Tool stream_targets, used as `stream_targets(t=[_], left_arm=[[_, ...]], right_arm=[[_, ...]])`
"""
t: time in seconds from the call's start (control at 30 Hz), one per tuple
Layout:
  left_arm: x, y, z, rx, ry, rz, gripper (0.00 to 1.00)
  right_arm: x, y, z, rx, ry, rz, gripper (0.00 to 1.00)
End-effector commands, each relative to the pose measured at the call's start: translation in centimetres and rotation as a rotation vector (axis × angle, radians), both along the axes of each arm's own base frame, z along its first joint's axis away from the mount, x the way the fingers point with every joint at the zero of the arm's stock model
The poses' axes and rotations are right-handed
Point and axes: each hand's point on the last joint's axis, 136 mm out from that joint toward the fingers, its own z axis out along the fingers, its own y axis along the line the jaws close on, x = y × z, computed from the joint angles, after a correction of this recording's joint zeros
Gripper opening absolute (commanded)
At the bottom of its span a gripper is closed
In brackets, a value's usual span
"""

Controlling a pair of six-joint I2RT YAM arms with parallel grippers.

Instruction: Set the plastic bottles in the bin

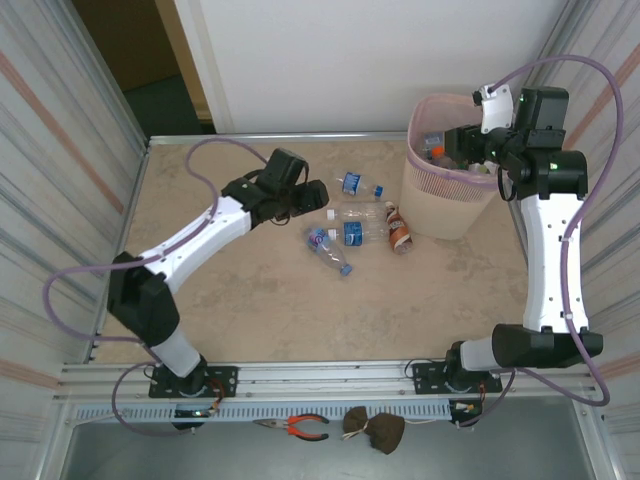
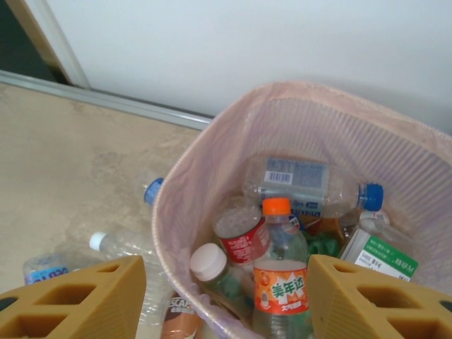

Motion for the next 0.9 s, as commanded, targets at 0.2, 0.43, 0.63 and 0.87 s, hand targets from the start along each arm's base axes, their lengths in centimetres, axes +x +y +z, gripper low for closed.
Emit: stream_targets(t=[0.2,0.43,0.63,0.87], left_arm=[[-1.5,1.1,-7.2,0.005,0.342,0.311,0.81],[-0.8,-0.5,-9.6,-0.018,0.421,0.324,0.85],[-0.7,-0.9,-11.8,-0.017,0.479,0.365,0.81],[-0.8,0.0,-13.8,-0.009,0.519,0.416,0.72]], right_arm=[[-1.0,0.5,0.9,0.016,-0.037,0.015,0.61],[-1.4,0.6,1.0,0.007,-0.041,0.025,0.61],[-1.5,0.5,1.0,-0.003,-0.046,0.027,0.61],[-1.9,0.4,1.2,-0.007,-0.052,0.029,0.62]])
